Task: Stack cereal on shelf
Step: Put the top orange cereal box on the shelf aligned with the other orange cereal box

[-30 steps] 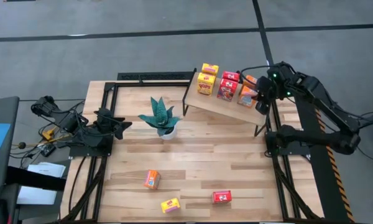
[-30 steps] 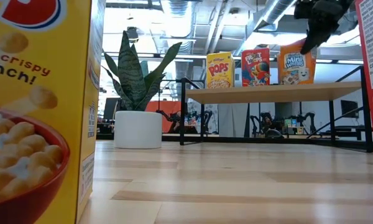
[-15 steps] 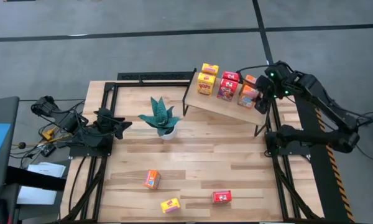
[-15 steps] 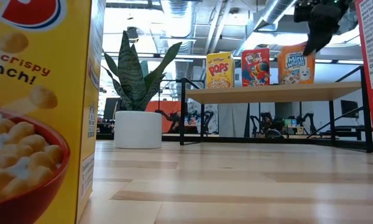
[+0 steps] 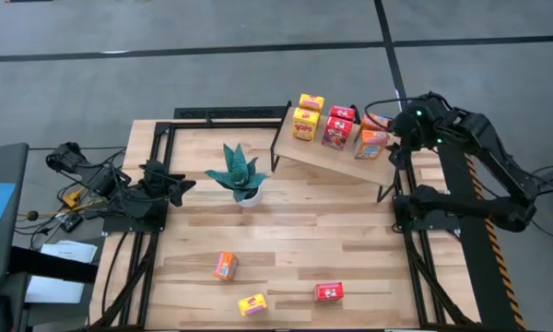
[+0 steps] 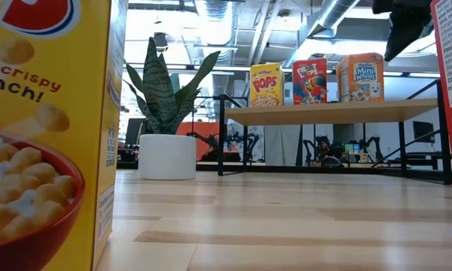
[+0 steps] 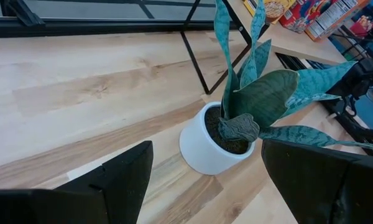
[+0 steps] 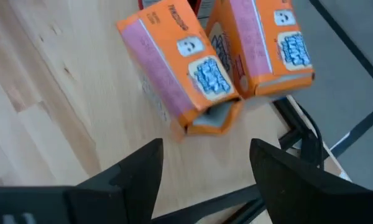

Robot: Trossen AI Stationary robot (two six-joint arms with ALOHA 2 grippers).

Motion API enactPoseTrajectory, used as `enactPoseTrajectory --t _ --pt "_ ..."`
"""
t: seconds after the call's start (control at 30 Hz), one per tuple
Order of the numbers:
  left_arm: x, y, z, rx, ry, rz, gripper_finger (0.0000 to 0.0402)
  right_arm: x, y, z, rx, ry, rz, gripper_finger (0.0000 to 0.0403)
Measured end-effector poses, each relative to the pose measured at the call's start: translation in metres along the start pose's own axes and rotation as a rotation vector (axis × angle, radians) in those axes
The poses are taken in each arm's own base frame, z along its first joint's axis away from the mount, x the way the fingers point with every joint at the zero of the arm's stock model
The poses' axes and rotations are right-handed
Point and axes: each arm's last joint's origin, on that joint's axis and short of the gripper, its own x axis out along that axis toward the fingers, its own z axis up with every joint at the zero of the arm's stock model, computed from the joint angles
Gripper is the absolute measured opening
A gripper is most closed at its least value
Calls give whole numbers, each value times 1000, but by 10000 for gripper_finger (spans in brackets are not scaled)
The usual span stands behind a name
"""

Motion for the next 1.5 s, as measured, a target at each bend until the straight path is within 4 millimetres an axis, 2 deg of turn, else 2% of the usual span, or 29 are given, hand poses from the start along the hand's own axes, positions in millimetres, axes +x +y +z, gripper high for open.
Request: enactPoseTrajectory --t 0.13,0.23,0.33,0.5,0.6,0.63,0.83,0.97,1.1,1.33,1.5 --pt "0 0 0 0 0 0 293 -10 5 -7 59 -47 45 261" --pt "0 0 0 0 0 0 293 -14 12 -13 89 -90 116 236" --pt "0 0 0 1 -6 2 293 -13 18 -17 122 -88 154 190" --pt "0 1 0 4 -15 11 293 -1 27 -20 134 -78 165 87" --pt "0 2 0 -5 -25 21 293 8 32 -15 108 -72 151 24" --pt "0 2 0 -6 -28 22 293 11 34 -12 100 -85 157 14" --pt "0 2 0 -8 -29 22 293 27 43 7 82 -121 165 35" --pt "0 2 0 -9 -29 22 293 38 48 16 55 -107 147 22" --pt "0 2 0 -10 -29 21 293 46 50 22 27 -79 123 8" --pt "0 2 0 -4 -29 23 293 59 52 29 1 -47 67 32" --pt "0 4 0 3 -25 33 293 60 52 32 -19 -71 63 12"
